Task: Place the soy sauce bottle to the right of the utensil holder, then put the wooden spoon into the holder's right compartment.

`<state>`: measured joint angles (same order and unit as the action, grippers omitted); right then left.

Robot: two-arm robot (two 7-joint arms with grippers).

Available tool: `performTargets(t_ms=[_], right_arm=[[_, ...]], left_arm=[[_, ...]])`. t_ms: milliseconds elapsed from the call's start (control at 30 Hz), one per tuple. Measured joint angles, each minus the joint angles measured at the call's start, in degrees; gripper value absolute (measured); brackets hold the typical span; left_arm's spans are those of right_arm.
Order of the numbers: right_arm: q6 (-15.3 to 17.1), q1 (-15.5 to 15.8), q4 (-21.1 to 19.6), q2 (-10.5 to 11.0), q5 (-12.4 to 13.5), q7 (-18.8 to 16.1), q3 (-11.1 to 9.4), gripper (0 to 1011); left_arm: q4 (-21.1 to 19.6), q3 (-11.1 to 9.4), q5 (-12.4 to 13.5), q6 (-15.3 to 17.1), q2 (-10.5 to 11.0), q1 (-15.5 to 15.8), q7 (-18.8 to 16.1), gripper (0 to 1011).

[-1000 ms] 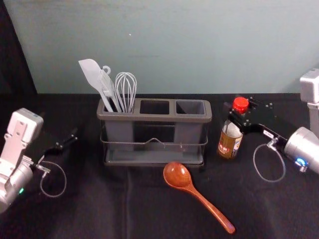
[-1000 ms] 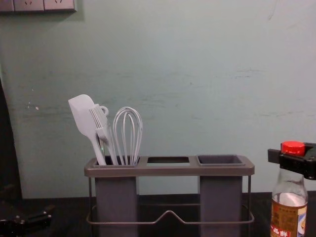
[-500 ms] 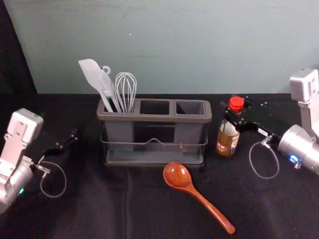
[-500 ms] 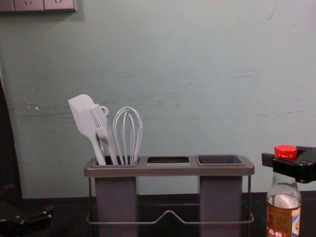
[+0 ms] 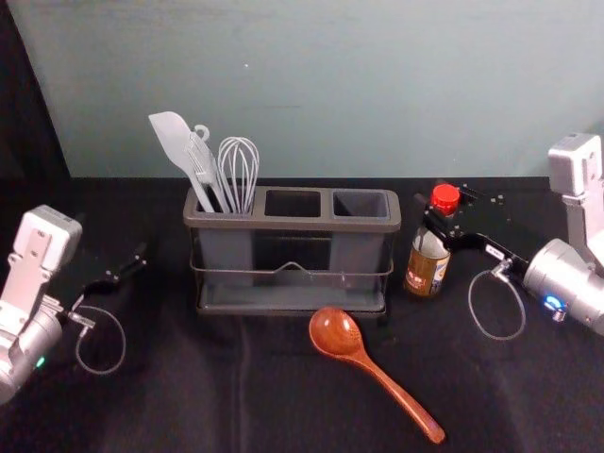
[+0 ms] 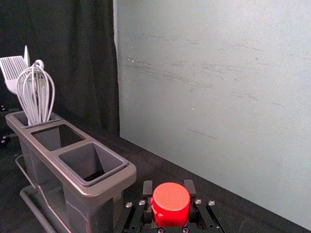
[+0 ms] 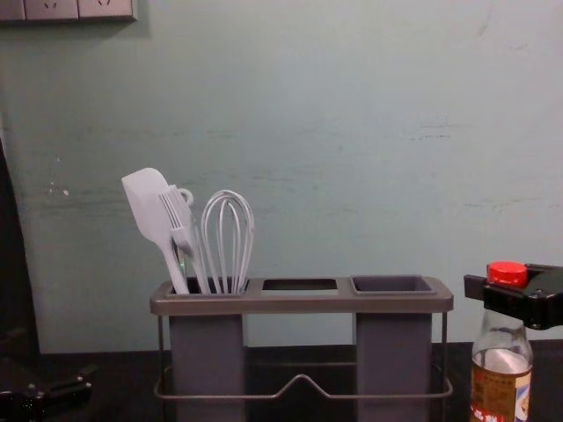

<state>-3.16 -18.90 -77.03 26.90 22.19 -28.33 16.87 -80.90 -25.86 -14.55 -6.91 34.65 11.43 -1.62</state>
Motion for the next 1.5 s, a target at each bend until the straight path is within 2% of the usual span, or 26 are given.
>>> performTargets(t_ms=[600,733,833,967,1000,1067,1100,1233,1300,1500], right_arm=[[0.1,0.0,-0.1,0.1,0.0,0.0,0.0,399],[0.1,0.0,-0.2,0.1,0.0,0.0,0.1,510],[0.2,0.0,-0.2,0.1,0.0,0.0,0.1,651],[0.2,0.0,-0.2,0.1,0.0,0.0,0.1,733],[0.2,0.0,-0.2,0.1,0.0,0.0,0.1,789],[0.2,0.0,-0.2,0.1,0.0,0.0,0.1,820],[0.2,0.0,-0.2,0.1,0.0,0.0,0.1,872],[0.2,0.0,-0.2,0.1,-0.1,0.0,0.1,973],[0.2,0.0,-0.2,0.1,0.0,0.0,0.1,1004],[0.3,0.1,-0.4,0.2,-0.2,0.2,0.1,1004]], left_arm=[[0.0,0.0,0.0,0.0,0.0,0.0,0.0,1011],[0.0,0.0,0.0,0.0,0.0,0.0,0.0,1012],[0.0,0.0,0.0,0.0,0.0,0.0,0.0,1011],[0.0,0.0,0.0,0.0,0.0,0.0,0.0,1011],[0.0,0.0,0.0,0.0,0.0,0.0,0.0,1011],[0.0,0.0,0.0,0.0,0.0,0.0,0.0,1011],[0.0,0.0,0.0,0.0,0.0,0.0,0.0,1011],[0.0,0.0,0.0,0.0,0.0,0.0,0.0,1011],[0.0,0.0,0.0,0.0,0.0,0.0,0.0,1011],[0.0,0.0,0.0,0.0,0.0,0.0,0.0,1011]])
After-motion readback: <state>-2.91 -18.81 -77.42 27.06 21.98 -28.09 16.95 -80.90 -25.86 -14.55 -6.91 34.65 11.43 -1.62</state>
